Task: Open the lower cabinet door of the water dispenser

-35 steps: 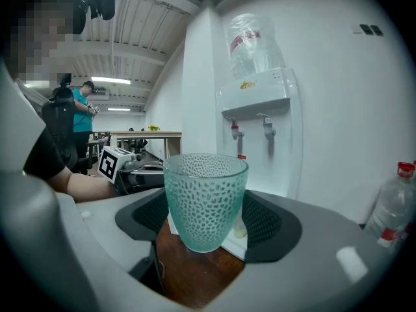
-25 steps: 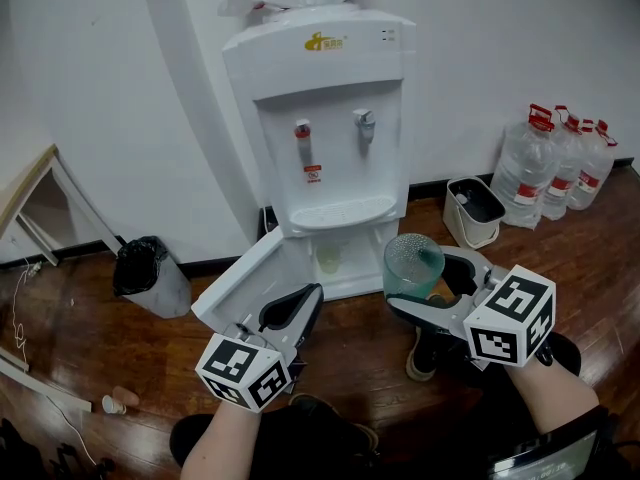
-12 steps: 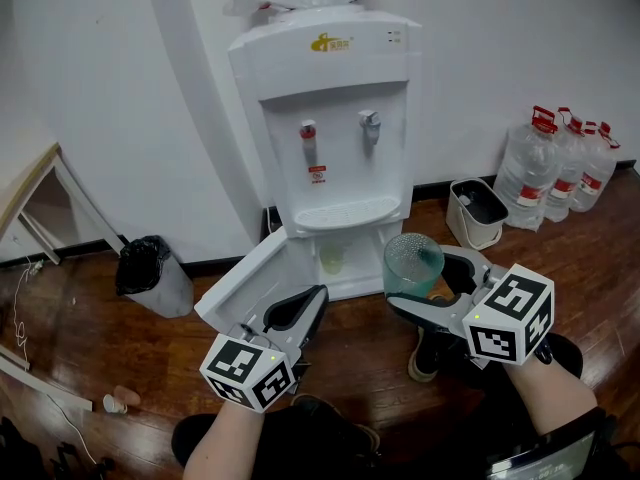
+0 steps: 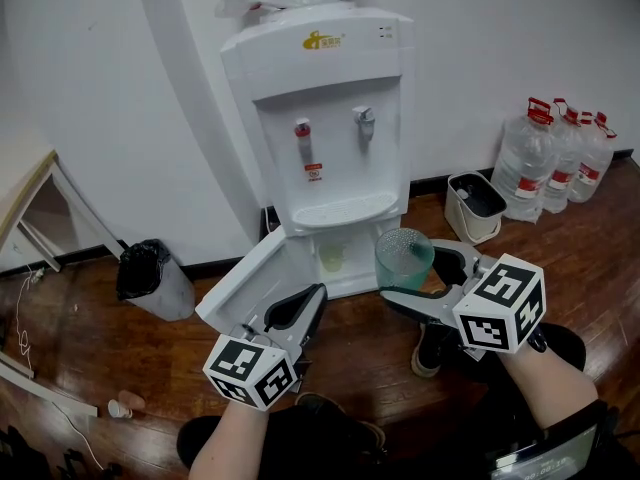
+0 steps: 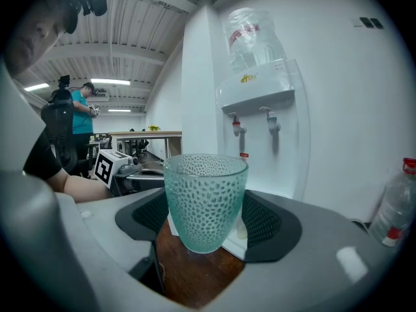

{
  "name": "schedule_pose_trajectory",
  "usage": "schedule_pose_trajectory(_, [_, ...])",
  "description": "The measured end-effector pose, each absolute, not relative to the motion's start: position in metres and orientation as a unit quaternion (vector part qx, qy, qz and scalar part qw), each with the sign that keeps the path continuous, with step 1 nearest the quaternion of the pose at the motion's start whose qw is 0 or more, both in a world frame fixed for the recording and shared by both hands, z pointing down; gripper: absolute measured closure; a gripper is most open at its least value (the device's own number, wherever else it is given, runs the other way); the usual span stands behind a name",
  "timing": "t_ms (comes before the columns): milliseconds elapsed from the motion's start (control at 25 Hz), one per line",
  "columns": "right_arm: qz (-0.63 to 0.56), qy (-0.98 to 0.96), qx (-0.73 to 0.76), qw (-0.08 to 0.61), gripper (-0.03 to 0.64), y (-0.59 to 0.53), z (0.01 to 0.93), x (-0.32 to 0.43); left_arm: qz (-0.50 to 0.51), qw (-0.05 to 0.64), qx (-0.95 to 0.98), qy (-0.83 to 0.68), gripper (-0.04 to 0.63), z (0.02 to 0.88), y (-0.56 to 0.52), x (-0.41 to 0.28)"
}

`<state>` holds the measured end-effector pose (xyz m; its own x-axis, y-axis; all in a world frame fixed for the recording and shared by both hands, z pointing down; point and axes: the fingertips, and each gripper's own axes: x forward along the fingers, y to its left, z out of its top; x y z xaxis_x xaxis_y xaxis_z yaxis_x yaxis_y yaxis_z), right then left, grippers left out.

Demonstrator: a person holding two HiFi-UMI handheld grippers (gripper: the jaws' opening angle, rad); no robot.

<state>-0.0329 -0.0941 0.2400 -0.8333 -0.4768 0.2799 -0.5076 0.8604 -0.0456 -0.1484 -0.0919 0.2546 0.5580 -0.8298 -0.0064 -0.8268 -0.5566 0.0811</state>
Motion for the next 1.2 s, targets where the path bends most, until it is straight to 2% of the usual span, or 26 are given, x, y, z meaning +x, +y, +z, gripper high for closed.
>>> schedule_pose_trajectory(600, [0.056, -0.953, 0.257, 0.147, 0.261, -0.114, 0.275, -0.046, 0.007, 0.033, 0.868, -0.495, 0.410, 0.280, -0.105, -0.157])
schedule_pose_trajectory(1000, [0.070, -0.951, 0.257, 0.158, 0.261, -0.131, 0.319, -0.051, 0.033, 0.067, 0.859, -0.506, 0.411, 0.314, -0.123, -0.162])
schedule_pose_trajectory(1200, [0.085, -0.947, 0.269, 0.155, 0.260, -0.146, 0.341, -0.049, 0.050, 0.085, 0.847, -0.522, 0.447, 0.337, -0.137, -0.167])
